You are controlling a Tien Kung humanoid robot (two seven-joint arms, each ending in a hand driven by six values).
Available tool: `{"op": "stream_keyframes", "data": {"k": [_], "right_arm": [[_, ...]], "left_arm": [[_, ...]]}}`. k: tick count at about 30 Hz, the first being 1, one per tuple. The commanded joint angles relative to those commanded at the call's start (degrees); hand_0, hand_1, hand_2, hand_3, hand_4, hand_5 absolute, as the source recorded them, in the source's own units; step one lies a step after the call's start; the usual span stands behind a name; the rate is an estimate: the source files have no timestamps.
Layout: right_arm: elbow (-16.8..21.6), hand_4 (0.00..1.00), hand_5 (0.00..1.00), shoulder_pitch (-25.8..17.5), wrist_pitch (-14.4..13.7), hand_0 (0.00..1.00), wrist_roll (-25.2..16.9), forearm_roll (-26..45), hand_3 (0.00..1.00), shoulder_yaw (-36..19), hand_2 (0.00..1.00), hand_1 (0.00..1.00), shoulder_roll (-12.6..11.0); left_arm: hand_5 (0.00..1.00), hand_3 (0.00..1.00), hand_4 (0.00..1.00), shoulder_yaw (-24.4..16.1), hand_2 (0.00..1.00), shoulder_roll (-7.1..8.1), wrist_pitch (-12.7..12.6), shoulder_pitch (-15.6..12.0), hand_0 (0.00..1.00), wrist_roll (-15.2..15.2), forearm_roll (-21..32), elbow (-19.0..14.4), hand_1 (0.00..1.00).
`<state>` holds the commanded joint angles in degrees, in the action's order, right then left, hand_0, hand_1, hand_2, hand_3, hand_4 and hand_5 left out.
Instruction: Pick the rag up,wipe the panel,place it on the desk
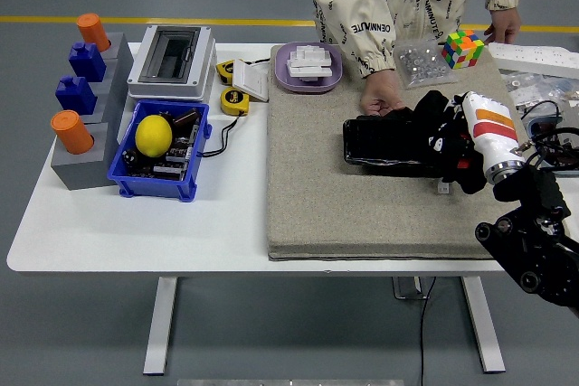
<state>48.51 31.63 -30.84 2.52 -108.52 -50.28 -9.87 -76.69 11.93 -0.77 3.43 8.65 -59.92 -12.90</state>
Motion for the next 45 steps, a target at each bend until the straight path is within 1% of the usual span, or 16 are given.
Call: {"op": "stream_keyframes", "data": {"k": [8,19,25,29,45], "right_arm": [[-0.3,0.841,0.025,1.6,0.0,0.140,-0.1,0.6,0.358,3.5,0.293,0.221,2.7],[0.0,0.841,0.026,5.9,0.1,0.141,-0.1,1.6,0.359,12.4,0.293,0.222,7.5],[0.6,0.841,0.026,7.1,0.1,0.142,-0.2,1.7,0.359,16.0,0.293,0.222,9.5],[0.4,0.842,0.027,7.1,0.1,0.143,-0.1,1.6,0.359,16.1,0.293,0.222,9.4],[0.1,0.843,0.027,5.6,0.1,0.144,-0.1,1.1,0.360,12.0,0.294,0.223,5.1]], "left_arm": [[0.448,0.561,0.632,0.0,0.637,0.11,0.0,0.2,0.605,0.0,0.0,0.0,0.636],[0.448,0.561,0.632,0.3,0.637,0.15,0.0,0.8,0.605,0.0,0.2,0.0,0.636],[0.448,0.561,0.632,0.4,0.636,0.11,0.0,0.9,0.605,0.0,0.3,0.1,0.636],[0.448,0.562,0.632,0.3,0.637,0.06,0.0,0.9,0.604,0.0,0.3,0.0,0.636],[0.448,0.560,0.632,-0.1,0.636,0.03,0.0,0.6,0.605,0.0,-0.1,-0.2,0.636]]}}
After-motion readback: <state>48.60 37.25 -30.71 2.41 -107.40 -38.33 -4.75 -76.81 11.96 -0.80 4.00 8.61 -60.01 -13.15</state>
